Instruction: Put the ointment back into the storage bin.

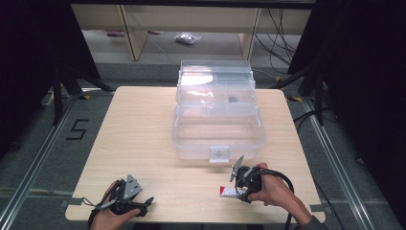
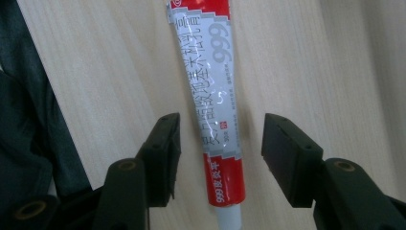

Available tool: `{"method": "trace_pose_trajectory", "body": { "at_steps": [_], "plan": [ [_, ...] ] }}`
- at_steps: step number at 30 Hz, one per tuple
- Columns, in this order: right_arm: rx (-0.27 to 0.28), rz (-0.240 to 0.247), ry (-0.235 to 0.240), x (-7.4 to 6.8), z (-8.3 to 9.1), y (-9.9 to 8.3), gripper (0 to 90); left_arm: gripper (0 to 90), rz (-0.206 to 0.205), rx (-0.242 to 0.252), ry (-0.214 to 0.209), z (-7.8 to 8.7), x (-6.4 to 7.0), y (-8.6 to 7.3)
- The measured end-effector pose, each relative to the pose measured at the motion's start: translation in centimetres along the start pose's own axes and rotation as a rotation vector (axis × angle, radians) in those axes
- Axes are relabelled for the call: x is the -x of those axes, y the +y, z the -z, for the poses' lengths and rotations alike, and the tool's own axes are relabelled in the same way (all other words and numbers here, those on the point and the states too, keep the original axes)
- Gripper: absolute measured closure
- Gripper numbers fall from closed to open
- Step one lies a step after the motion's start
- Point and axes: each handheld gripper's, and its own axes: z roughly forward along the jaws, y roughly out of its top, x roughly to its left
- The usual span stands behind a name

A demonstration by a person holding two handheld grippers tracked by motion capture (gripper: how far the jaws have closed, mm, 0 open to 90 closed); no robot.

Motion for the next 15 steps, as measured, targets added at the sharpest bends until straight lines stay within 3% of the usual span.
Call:
{"method": "trace_pose_trajectory", "body": {
  "at_steps": [2, 4, 9, 12, 13, 15],
  "plan": [
    [-0.015, -0.028, 0.005, -0.15, 0.01, 0.10, 50.4, 16.3, -0.004, -0.003, -0.002, 0.02, 0.00, 0.01],
    [-0.018, 0.003, 0.006, 0.00, -0.05, 0.36, 51.7, 16.3, -0.006, -0.005, -0.003, 0.04, -0.02, 0.01],
    [-0.051, 0.019, 0.011, 0.13, -0.28, 0.77, 55.6, 16.3, -0.001, 0.000, -0.001, 0.01, 0.00, 0.01],
    [-0.061, 0.028, 0.020, 0.20, -0.50, 0.82, 57.1, 16.3, -0.005, -0.003, -0.002, 0.02, -0.01, 0.02],
    [-0.068, 0.008, 0.014, 0.06, -0.55, 0.78, 57.9, 16.3, -0.005, -0.003, -0.002, 0.02, -0.01, 0.02],
    [-0.070, 0.041, 0.022, 0.19, -0.66, 0.88, 59.5, 16.3, -0.005, -0.004, -0.006, 0.04, 0.00, 0.02]
  ]
}}
